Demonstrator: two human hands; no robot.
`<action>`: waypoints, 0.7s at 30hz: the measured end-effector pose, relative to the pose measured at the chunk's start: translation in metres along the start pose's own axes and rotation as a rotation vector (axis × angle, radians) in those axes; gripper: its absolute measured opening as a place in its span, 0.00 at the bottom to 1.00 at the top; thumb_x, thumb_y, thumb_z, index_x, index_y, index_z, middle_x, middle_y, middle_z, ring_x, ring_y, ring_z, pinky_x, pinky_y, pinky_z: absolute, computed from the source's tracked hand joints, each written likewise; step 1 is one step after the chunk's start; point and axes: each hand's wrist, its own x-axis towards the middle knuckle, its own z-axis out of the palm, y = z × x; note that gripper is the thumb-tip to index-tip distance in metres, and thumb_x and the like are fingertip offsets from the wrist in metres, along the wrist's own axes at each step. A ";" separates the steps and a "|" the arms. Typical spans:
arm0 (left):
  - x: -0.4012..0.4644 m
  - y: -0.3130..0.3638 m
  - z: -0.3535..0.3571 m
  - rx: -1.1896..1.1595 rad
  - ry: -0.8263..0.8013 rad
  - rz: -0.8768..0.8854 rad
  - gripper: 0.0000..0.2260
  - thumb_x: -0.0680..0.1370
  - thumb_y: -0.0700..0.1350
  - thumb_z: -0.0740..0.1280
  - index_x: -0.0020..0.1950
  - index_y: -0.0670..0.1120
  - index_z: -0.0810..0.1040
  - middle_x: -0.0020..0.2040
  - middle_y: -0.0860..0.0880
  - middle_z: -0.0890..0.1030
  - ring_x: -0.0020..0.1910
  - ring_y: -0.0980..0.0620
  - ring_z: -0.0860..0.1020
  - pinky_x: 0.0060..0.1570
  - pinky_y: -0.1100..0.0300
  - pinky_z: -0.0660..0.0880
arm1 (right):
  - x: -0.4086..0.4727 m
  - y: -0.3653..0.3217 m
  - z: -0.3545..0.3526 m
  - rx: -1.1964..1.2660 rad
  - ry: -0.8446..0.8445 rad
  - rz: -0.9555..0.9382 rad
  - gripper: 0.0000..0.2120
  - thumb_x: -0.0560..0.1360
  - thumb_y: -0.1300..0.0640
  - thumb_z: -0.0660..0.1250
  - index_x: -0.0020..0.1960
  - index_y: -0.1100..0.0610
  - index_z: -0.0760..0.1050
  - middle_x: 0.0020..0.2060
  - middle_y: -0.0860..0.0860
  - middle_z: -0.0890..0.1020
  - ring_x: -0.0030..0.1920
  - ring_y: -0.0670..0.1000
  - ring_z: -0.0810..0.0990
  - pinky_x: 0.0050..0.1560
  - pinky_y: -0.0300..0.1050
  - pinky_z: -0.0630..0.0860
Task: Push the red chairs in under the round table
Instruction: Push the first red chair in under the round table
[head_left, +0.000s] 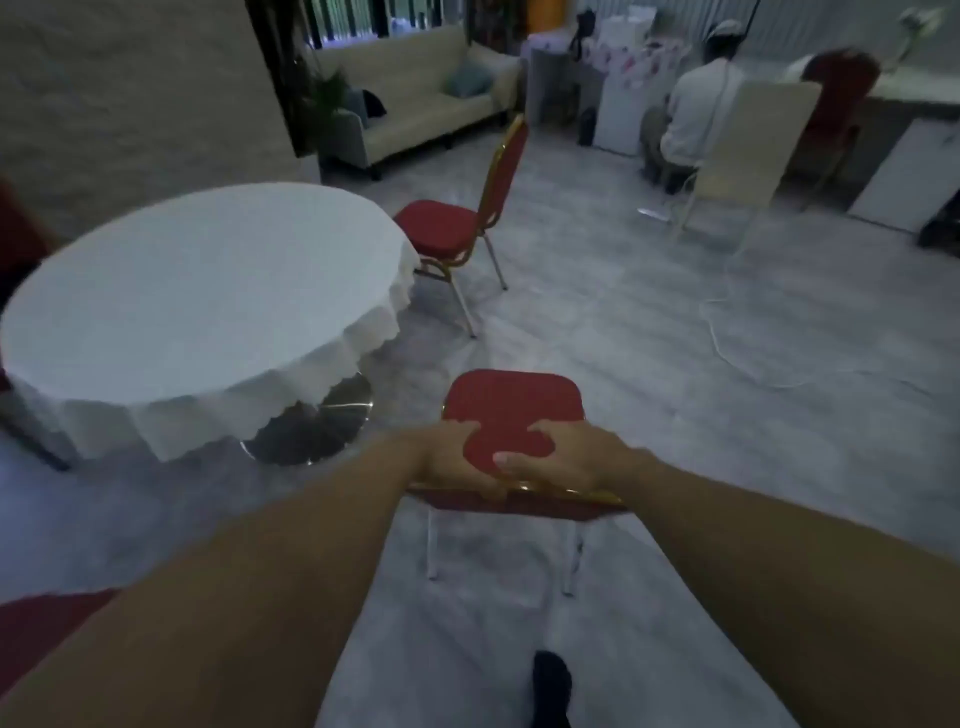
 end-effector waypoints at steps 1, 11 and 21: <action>0.005 -0.002 0.005 0.043 -0.033 0.003 0.57 0.57 0.77 0.73 0.81 0.54 0.63 0.78 0.51 0.71 0.73 0.48 0.72 0.72 0.48 0.71 | -0.001 0.004 0.006 0.006 -0.035 0.010 0.62 0.58 0.07 0.53 0.80 0.45 0.70 0.77 0.49 0.75 0.74 0.57 0.74 0.76 0.63 0.68; 0.034 0.007 0.040 0.195 -0.138 0.050 0.07 0.73 0.46 0.67 0.43 0.60 0.76 0.48 0.51 0.82 0.51 0.44 0.82 0.56 0.45 0.80 | 0.010 0.037 0.041 -0.105 -0.083 0.020 0.19 0.72 0.45 0.76 0.63 0.44 0.82 0.52 0.47 0.86 0.53 0.53 0.85 0.55 0.51 0.82; 0.028 0.006 0.040 0.242 -0.096 0.112 0.14 0.75 0.42 0.63 0.48 0.63 0.76 0.44 0.53 0.78 0.46 0.47 0.78 0.49 0.53 0.73 | 0.025 0.049 0.044 -0.153 -0.117 -0.048 0.15 0.77 0.57 0.69 0.61 0.45 0.84 0.44 0.46 0.85 0.45 0.52 0.84 0.47 0.45 0.80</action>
